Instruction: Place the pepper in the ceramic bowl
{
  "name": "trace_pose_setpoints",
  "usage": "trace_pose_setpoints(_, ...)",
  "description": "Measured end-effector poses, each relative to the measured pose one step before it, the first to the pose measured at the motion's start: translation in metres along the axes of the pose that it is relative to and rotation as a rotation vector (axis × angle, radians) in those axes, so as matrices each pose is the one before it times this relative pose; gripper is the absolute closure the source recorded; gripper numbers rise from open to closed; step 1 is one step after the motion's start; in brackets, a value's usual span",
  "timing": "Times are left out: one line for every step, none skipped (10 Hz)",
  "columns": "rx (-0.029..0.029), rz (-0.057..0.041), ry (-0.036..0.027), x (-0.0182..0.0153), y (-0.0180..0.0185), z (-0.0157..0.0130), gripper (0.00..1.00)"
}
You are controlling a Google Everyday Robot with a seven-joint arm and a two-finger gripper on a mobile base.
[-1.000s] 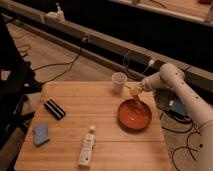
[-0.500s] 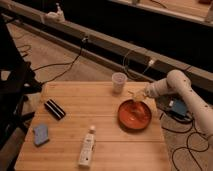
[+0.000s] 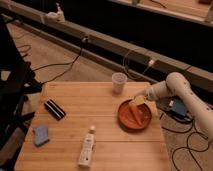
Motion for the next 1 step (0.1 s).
trace_pose_setpoints(0.00107, 0.00108, -0.00064, 0.00043, -0.00036, -0.00077, 0.2)
